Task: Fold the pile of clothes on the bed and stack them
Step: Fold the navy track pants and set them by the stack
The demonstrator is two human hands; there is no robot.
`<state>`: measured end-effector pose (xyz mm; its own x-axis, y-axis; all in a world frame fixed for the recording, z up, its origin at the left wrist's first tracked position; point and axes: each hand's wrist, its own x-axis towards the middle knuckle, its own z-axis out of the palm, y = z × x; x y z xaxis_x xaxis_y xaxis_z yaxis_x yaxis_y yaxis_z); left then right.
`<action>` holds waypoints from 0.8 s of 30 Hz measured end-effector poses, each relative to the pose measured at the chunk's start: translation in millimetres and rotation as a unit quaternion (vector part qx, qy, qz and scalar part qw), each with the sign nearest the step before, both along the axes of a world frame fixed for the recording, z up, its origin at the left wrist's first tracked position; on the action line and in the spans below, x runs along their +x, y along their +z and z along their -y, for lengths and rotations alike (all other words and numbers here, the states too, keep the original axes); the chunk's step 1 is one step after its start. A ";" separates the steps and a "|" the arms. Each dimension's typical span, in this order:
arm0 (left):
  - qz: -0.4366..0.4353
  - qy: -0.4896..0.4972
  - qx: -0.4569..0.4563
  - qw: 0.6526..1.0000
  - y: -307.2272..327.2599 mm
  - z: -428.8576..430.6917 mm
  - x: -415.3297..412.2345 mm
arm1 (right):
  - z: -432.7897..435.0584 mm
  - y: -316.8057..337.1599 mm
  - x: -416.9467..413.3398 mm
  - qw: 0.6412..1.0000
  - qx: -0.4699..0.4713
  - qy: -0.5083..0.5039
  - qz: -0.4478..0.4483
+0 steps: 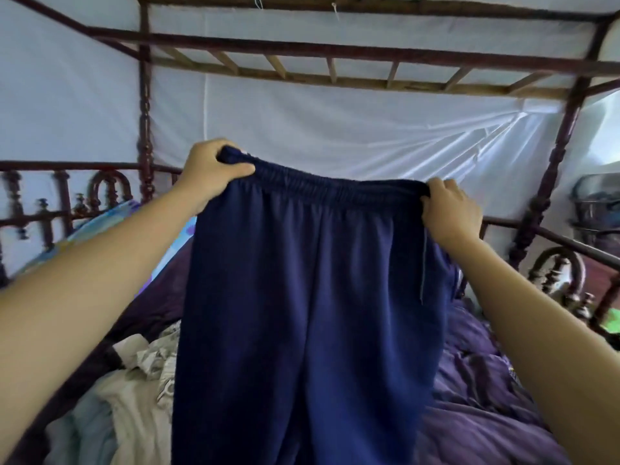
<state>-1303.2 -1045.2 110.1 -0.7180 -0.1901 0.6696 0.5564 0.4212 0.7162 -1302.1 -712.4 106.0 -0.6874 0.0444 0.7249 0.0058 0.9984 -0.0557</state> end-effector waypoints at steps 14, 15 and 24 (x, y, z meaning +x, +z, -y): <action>0.489 -0.096 -0.287 0.818 -298.0 31.4 21.4 | 10.1 -281.1 -12.8 0.854 0.162 0.017 0.494; 0.505 -0.112 -0.284 0.808 -314.6 34.1 25.4 | 12.6 -293.4 -10.6 0.837 0.176 0.022 0.517; 0.533 -0.112 -0.430 0.720 -344.3 53.5 -8.3 | 50.8 -317.1 -64.5 0.771 0.255 0.052 0.582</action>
<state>-1311.5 -1098.7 -234.2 -0.8595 0.1664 -0.4832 0.0073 0.9494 0.3139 -1366.5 -763.2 -211.1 -0.8663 -0.1411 -0.4791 -0.3252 0.8875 0.3265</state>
